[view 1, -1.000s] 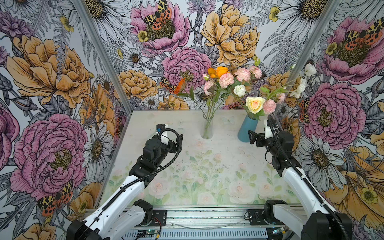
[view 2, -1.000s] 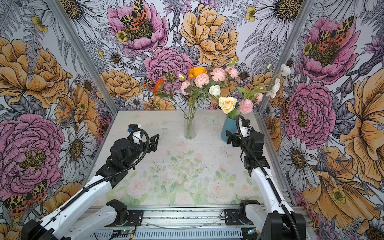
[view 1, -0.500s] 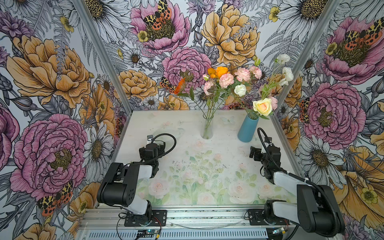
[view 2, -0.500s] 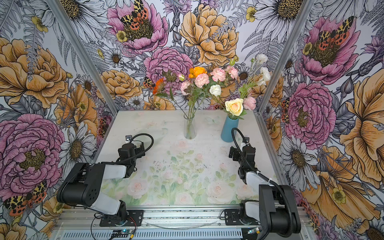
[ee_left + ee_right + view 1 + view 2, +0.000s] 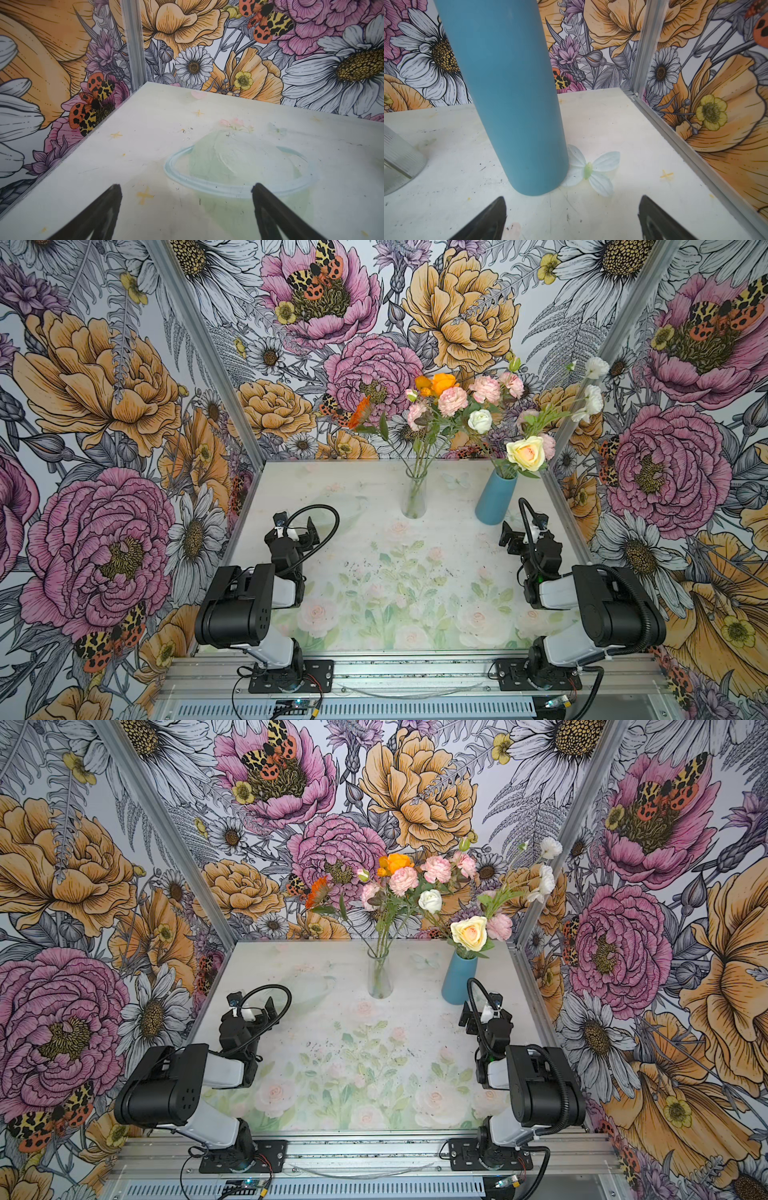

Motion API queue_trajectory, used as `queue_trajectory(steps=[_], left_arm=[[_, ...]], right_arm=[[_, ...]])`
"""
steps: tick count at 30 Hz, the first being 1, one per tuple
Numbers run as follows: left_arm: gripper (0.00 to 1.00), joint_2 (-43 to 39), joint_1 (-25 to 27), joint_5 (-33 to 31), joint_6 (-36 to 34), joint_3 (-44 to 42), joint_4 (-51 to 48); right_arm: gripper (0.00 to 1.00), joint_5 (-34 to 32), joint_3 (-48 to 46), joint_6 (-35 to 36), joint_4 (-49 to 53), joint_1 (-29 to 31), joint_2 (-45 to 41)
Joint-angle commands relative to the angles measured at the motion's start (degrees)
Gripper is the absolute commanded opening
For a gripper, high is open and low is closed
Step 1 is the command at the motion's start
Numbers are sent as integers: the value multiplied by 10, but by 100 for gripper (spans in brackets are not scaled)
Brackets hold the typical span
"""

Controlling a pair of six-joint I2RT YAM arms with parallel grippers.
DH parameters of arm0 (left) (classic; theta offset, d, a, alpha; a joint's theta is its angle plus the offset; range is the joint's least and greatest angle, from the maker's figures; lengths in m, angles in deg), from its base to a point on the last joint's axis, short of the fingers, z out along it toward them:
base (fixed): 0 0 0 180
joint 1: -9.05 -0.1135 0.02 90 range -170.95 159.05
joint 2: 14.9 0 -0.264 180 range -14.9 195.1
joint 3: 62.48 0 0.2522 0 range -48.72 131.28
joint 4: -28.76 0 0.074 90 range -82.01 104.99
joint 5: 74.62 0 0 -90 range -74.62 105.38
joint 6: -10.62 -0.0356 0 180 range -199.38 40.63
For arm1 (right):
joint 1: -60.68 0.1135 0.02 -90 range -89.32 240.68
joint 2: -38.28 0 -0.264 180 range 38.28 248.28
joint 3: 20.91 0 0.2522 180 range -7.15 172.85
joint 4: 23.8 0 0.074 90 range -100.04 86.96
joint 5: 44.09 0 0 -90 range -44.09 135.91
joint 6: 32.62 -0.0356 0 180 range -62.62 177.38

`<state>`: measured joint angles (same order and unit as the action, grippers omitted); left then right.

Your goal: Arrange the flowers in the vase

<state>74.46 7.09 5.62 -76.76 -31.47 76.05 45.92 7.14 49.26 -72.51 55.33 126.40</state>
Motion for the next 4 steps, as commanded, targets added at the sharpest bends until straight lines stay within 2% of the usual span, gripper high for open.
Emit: queue_trajectory(steps=[1, 4], left_arm=[[99, -6, 27, -54, -12, 27, -40], [99, -4, 41, -71, -26, 26, -35]], right_arm=[[100, 14, -1, -4, -35, -5, 2], [99, 8, -3, -3, -37, -3, 2]])
